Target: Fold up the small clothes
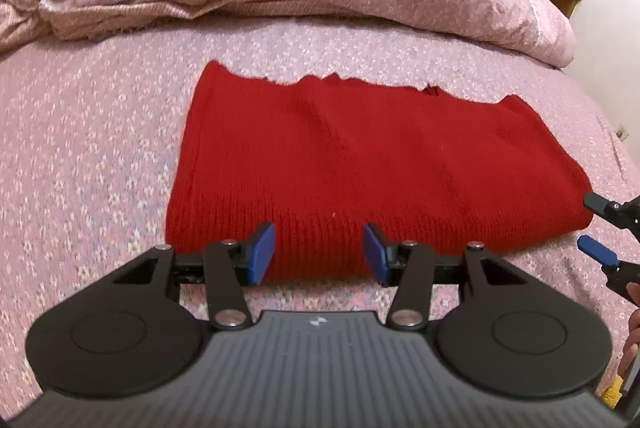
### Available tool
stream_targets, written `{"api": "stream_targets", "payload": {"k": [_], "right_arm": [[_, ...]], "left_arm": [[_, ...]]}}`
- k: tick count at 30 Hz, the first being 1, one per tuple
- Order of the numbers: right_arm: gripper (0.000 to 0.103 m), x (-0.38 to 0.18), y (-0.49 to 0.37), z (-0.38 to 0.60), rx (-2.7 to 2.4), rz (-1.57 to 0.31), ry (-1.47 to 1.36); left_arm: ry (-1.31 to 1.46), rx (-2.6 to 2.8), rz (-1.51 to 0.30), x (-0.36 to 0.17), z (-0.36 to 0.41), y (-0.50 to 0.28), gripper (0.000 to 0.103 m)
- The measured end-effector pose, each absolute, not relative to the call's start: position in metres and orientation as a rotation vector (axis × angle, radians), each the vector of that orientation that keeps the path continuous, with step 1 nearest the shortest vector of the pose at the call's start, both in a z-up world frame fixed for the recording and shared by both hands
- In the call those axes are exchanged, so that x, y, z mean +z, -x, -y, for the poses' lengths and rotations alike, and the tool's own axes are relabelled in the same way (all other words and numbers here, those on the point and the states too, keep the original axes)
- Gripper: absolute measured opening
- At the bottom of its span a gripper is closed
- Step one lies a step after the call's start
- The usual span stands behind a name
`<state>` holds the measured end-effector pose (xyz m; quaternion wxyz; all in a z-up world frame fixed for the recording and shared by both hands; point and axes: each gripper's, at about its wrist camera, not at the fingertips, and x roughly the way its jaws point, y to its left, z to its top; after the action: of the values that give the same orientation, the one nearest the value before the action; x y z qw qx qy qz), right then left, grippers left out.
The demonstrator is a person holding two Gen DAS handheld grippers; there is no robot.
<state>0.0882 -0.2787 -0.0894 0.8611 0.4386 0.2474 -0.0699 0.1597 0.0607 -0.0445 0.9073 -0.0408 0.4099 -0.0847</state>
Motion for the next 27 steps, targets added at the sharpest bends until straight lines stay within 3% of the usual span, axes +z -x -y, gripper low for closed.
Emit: {"api": "stream_targets", "payload": {"k": [10,27], "right_arm": [[0.065,-0.123,-0.114,0.284,-0.217,-0.492,-1.05],[0.061,-0.136,-0.161,0.268,-0.237,-0.362,-1.007]], "left_arm": [[0.099,-0.133,-0.85,-0.053,-0.066,-0.168,0.055],[0.123,-0.127,-0.866,-0.067,-0.067,-0.184,0.058]]}}
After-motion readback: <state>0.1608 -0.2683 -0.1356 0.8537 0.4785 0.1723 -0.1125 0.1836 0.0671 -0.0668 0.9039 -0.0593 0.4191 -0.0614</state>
